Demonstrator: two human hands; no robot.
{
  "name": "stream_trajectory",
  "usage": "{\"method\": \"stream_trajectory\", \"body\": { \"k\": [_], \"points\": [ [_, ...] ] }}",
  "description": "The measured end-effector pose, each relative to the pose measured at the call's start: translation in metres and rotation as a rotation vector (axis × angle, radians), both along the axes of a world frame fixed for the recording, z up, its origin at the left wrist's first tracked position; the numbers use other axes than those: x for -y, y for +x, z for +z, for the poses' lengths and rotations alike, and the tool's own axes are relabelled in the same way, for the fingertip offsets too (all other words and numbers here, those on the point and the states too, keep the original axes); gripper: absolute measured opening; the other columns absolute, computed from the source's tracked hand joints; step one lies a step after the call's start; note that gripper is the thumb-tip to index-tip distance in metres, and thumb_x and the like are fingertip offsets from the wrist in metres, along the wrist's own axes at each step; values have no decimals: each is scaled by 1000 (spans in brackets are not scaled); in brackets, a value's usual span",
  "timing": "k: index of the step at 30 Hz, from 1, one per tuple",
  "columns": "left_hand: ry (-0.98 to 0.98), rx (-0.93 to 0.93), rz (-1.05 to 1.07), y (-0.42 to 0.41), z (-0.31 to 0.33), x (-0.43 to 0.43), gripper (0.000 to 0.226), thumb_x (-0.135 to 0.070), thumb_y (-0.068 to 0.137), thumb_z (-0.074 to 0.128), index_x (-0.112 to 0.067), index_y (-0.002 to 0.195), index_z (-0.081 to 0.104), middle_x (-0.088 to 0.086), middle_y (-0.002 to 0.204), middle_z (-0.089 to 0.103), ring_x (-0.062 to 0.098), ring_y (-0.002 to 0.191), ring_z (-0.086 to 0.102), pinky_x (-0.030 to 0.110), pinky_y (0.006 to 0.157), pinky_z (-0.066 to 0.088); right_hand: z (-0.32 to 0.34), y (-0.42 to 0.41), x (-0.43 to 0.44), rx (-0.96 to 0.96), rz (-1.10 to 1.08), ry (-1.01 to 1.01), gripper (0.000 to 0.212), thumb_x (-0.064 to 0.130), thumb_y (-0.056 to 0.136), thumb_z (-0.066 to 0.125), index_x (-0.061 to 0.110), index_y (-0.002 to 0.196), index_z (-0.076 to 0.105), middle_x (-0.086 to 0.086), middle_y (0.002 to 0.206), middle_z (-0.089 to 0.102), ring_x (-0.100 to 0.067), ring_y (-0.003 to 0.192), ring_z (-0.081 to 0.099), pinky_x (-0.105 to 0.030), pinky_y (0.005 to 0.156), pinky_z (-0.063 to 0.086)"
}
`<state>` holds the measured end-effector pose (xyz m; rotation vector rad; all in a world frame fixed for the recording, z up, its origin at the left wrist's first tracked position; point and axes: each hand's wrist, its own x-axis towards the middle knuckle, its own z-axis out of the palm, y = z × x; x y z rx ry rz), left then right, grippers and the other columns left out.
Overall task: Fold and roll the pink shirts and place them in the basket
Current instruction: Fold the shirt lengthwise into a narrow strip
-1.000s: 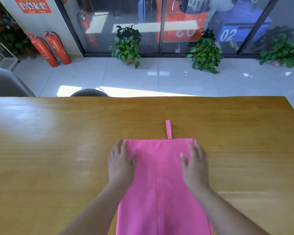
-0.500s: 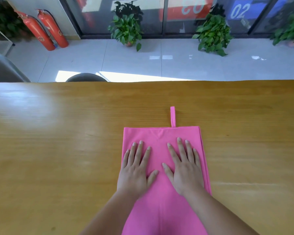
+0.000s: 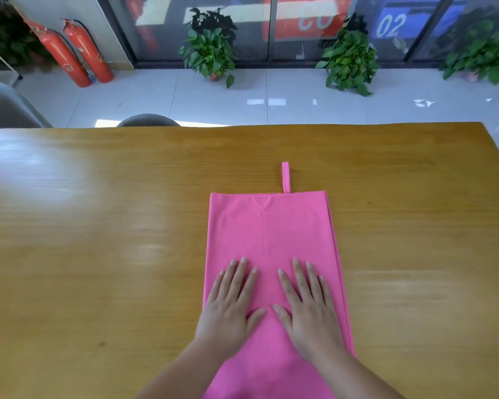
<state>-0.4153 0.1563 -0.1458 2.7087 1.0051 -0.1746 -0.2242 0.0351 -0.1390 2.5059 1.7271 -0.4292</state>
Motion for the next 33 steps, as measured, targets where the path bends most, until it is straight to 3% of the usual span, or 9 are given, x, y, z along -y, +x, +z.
{"method": "stream_trajectory", "body": {
  "k": [3,12,15,17,23,30,33],
  "points": [
    [-14,-23,2,-24,-7,1,85,-71,106,36,-23,170,9,1,178,-1,26,164,-4,52,131,17,-4,2,25,-12,-32,-22,78,71,105,31,37,169,4,0,178,-10,-29,164,-10,-56,130,16],
    [14,-236,-7,29,2,-67,83,-69,107,14,-20,168,-14,6,174,-26,27,160,-26,50,132,-3,5,41,-46,35,-23,-114,75,70,106,15,37,167,-11,-2,174,-25,-29,160,-24,-54,132,3],
    [-13,-128,21,37,13,-42,76,-55,110,24,-18,169,-6,8,176,-19,29,160,-25,51,132,2,10,16,-42,35,-47,-45,72,66,108,13,33,169,-7,-4,176,-20,-30,162,-19,-55,132,5],
    [-42,-61,-10,18,10,-9,74,-57,112,23,-21,170,-6,4,176,-19,25,160,-25,49,133,1,6,-9,-13,11,-5,-28,72,67,109,13,32,169,-6,-3,176,-19,-29,162,-19,-55,132,7],
    [-35,-22,-15,-75,-6,35,86,-69,106,39,-21,171,8,-1,179,-1,24,165,-2,46,129,13,-6,-19,85,-40,-85,21,77,62,106,42,31,170,12,-2,178,-3,-28,164,-2,-54,128,20],
    [14,-130,-33,-28,-6,-33,85,-70,107,25,-19,170,2,2,178,-7,23,164,-11,47,131,11,-6,23,15,18,-57,-62,74,67,107,18,35,168,-9,1,175,-24,-23,161,-23,-49,132,8],
    [15,-209,14,2,5,-62,81,-61,107,22,-16,170,-3,6,177,-15,26,162,-17,48,133,4,1,40,-23,25,-78,-101,74,63,108,16,31,169,-8,-3,173,-26,-27,160,-24,-50,133,4]
  ]
}}
